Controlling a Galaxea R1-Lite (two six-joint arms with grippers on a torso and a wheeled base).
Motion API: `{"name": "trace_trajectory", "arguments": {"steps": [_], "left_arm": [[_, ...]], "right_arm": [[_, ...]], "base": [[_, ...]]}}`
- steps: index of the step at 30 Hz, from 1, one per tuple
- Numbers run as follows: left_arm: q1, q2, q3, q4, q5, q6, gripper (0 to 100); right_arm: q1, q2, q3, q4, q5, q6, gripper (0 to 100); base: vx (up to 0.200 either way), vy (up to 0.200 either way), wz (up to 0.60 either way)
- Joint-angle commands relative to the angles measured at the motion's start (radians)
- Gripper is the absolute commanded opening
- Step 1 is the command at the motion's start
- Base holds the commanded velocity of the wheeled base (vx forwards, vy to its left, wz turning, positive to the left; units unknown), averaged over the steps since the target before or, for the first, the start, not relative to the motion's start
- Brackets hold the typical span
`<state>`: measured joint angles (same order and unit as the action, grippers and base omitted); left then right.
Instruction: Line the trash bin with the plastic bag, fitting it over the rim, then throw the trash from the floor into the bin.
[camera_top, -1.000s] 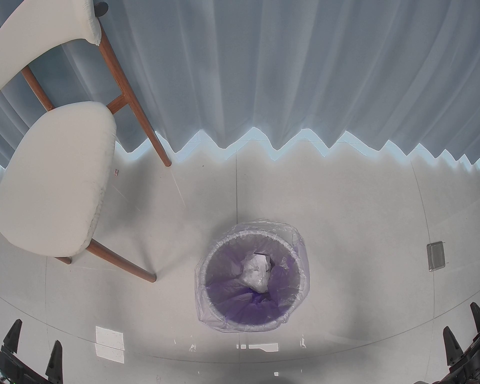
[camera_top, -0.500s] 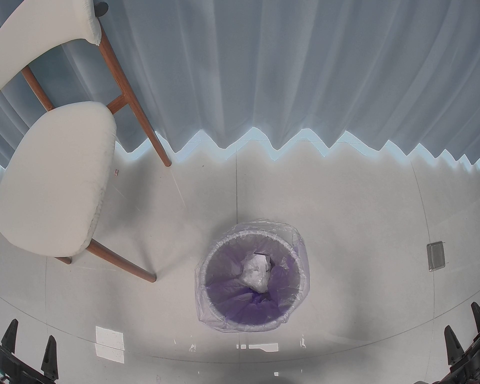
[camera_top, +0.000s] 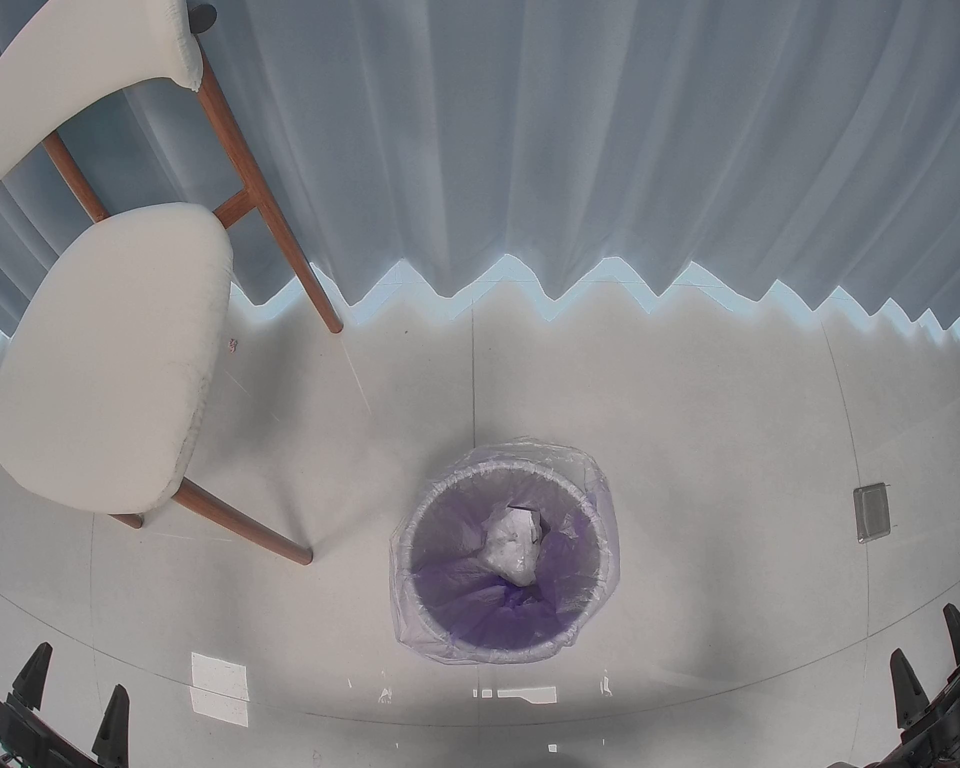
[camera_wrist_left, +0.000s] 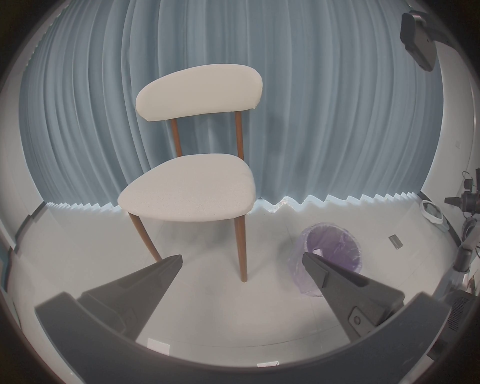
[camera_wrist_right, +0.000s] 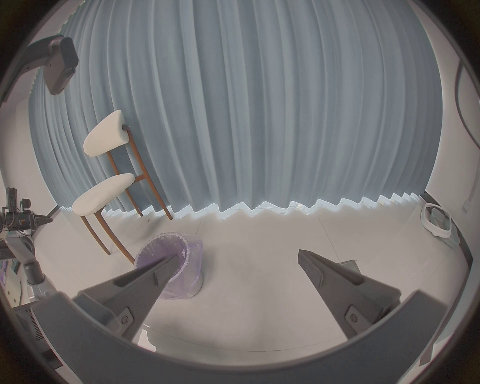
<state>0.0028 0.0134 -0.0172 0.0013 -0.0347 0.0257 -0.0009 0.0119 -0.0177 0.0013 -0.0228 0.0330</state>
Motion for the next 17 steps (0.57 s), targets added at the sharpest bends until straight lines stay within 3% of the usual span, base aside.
{"name": "trace_trajectory", "arguments": {"steps": [1, 2, 6, 17], "left_arm": [[-0.001, -0.013, 0.017, 0.005, -0.062, -0.012, 100], [-0.004, -0.013, 0.016, 0.013, -0.091, -0.021, 100], [-0.006, -0.013, 0.017, 0.039, -0.045, -0.01, 100], [-0.004, -0.013, 0.017, 0.037, -0.039, 0.0, 100]], "right_arm": [[-0.001, -0.012, 0.016, 0.0, 0.003, -0.016, 100], [0.001, -0.012, 0.016, 0.0, 0.007, -0.022, 100], [0.001, -0.012, 0.016, 0.0, 0.009, -0.024, 100], [0.001, -0.012, 0.016, 0.0, 0.009, -0.021, 100]], "base": [[0.0, 0.0, 0.0], [0.0, 0.0, 0.0], [0.0, 0.0, 0.0], [0.0, 0.0, 0.0]]}}
